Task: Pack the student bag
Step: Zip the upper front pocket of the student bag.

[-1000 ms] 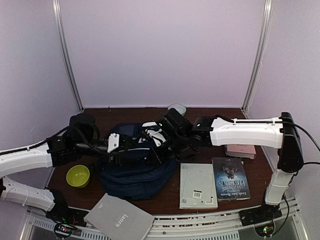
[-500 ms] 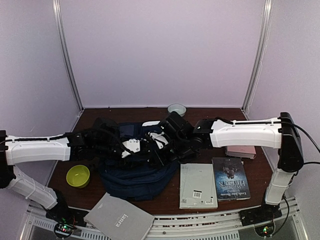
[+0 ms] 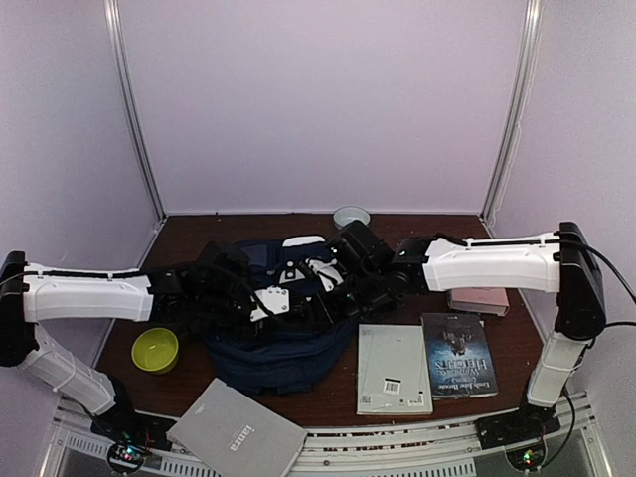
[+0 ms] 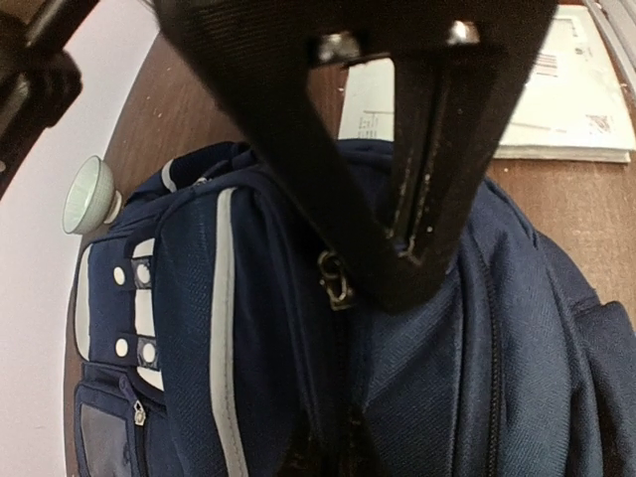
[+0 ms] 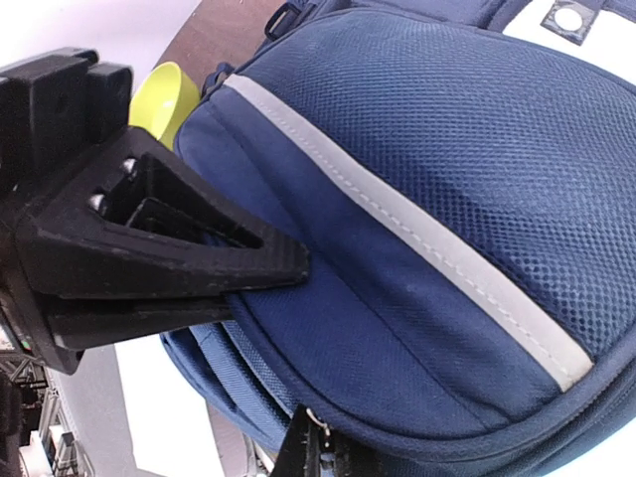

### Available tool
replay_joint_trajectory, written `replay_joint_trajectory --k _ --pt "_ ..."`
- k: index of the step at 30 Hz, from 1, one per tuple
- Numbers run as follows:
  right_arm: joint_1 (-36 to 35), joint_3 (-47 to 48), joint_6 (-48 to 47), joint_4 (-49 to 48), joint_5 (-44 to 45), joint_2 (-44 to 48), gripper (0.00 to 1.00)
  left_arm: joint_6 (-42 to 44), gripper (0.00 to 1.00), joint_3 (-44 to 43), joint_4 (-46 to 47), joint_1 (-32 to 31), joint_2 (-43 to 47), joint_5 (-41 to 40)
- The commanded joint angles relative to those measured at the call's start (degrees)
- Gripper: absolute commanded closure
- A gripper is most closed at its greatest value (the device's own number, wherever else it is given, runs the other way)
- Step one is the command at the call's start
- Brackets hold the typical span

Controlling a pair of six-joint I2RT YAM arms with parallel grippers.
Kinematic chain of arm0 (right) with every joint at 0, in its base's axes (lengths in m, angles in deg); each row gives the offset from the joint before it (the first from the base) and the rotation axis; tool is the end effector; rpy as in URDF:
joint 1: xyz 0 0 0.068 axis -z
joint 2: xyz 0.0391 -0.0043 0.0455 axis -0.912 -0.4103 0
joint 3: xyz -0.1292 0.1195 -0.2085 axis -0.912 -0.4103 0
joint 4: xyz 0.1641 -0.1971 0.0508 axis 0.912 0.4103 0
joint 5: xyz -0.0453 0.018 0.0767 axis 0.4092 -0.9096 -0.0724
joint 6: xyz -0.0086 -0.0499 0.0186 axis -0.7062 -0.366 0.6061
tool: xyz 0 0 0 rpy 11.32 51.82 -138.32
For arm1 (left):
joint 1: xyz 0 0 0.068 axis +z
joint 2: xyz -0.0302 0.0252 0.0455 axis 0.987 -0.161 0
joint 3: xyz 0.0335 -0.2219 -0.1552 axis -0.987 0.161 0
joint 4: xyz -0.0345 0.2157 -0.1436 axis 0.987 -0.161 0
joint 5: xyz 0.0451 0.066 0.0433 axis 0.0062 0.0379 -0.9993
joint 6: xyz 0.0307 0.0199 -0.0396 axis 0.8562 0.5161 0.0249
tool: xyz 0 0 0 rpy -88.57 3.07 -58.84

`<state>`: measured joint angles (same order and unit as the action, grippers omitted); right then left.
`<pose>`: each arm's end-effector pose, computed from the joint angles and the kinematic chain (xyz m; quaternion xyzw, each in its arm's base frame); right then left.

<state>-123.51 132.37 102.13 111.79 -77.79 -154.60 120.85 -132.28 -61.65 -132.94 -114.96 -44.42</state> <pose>0.1984 0.3425 0.2457 -0.3232 0.8559 0.3844 0.1229 0.1759 -0.2322 0.2239 0.6273 0.6637 -0.1112 0.3920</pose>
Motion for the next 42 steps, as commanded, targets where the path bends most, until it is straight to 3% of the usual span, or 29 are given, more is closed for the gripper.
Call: replay_joint_trajectory --k 1,7,11,17,24,28,31,42 --pt "1.7 -1.0 -2.4 -0.3 1.1 5.1 1.00 1.2 1.00 -0.7 -1.8 0.4 0.8 -5.2" --pt "10.2 -4.5 -11.0 13.2 14.4 7.7 1.00 6.6 1.00 4.6 0.1 -1.7 8.7 -3.6" --pt "14.8 -3.5 -15.2 17.8 18.6 6.3 1.00 8.7 1.00 4.8 -1.7 -3.6 9.7 -4.5" --pt "17.5 5.1 -20.1 22.1 21.7 0.9 1.00 9.8 1.00 4.5 -4.0 -5.3 9.6 -2.2" --pt "19.9 16.9 -25.6 33.8 38.0 -7.5 1.00 10.3 1.00 5.2 -4.4 -5.9 13.1 0.4" --pt "18.0 18.7 -39.7 38.5 27.4 -9.7 1.00 10.6 1.00 6.5 -1.9 -5.8 14.7 0.8" --pt "14.3 15.2 -47.4 39.3 28.7 -9.2 1.00 10.6 1.00 7.0 -1.1 -5.8 15.3 1.6" --pt "16.3 28.5 -41.9 35.9 40.5 -16.6 1.00 10.5 1.00 5.5 -2.5 -6.0 14.2 8.9"
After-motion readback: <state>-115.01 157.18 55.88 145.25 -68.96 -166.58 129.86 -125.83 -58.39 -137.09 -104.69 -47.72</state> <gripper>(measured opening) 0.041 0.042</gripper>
